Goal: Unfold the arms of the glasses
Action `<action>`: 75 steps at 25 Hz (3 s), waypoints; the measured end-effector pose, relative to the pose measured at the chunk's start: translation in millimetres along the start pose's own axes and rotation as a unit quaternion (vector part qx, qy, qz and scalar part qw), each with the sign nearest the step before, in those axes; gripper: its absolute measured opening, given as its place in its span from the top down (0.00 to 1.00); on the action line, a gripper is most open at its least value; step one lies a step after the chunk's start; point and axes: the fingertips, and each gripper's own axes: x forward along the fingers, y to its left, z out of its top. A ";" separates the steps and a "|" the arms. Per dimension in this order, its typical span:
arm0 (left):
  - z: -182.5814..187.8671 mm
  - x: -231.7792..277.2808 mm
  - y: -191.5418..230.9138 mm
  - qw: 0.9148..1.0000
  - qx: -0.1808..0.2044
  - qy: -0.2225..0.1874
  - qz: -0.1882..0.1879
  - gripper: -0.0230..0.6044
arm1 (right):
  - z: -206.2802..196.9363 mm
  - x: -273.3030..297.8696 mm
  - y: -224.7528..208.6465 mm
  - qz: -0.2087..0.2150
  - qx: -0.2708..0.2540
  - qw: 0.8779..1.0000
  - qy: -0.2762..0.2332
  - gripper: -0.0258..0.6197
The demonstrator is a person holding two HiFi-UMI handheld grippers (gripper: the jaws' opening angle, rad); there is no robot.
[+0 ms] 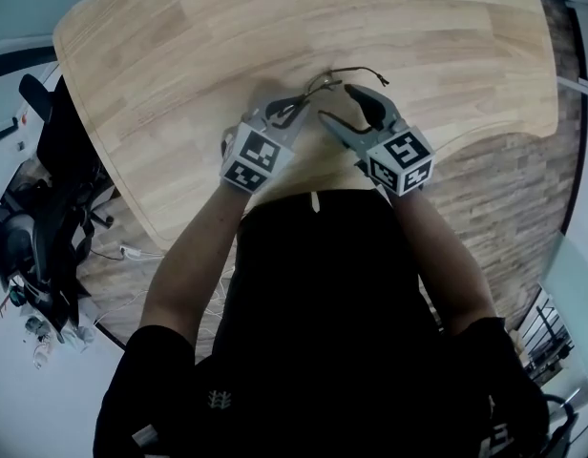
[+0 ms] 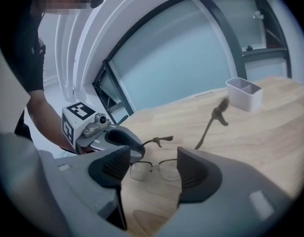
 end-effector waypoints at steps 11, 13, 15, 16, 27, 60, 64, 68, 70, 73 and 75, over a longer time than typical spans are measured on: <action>-13.0 -18.6 0.2 0.999 -0.011 -0.025 0.017 0.91 | 17.2 22.4 28.5 0.042 -0.026 0.999 0.004 0.52; -17.7 -20.7 2.2 0.999 -0.014 -0.025 0.022 0.91 | 20.9 22.3 34.9 0.047 -0.031 0.998 0.003 0.52; -19.6 -22.4 2.5 0.999 -0.016 -0.026 0.028 0.90 | 22.8 20.7 40.7 0.054 -0.033 0.998 0.003 0.52; -20.6 -23.5 2.5 0.999 -0.018 -0.026 0.031 0.88 | 23.3 20.3 43.4 0.057 -0.033 0.998 0.004 0.52; -25.8 -53.3 -6.6 0.998 -0.018 -0.026 0.054 0.82 | 26.5 19.9 71.8 0.081 -0.048 0.996 0.001 0.52; -62.4 -147.3 -34.3 0.987 -0.058 -0.043 0.143 0.82 | 14.1 5.1 206.4 0.217 -0.102 0.970 0.023 0.52; -67.6 -146.9 -36.5 0.986 -0.066 -0.039 0.146 0.82 | 8.9 7.9 222.1 0.245 -0.101 0.964 0.031 0.52; -77.8 -148.5 -38.0 0.985 -0.076 -0.034 0.151 0.82 | 4.5 15.0 236.0 0.266 -0.105 0.958 0.035 0.52; -82.0 -151.1 -39.1 0.984 -0.080 -0.031 0.153 0.82 | 4.4 17.1 240.2 0.273 -0.111 0.955 0.034 0.52; -89.4 -154.1 -39.5 0.983 -0.088 -0.028 0.157 0.82 | 8.5 15.1 234.3 0.271 -0.127 0.954 0.031 0.52; -93.5 -153.9 -39.1 0.983 -0.093 -0.027 0.159 0.82 | 13.6 10.5 220.1 0.260 -0.137 0.955 0.024 0.52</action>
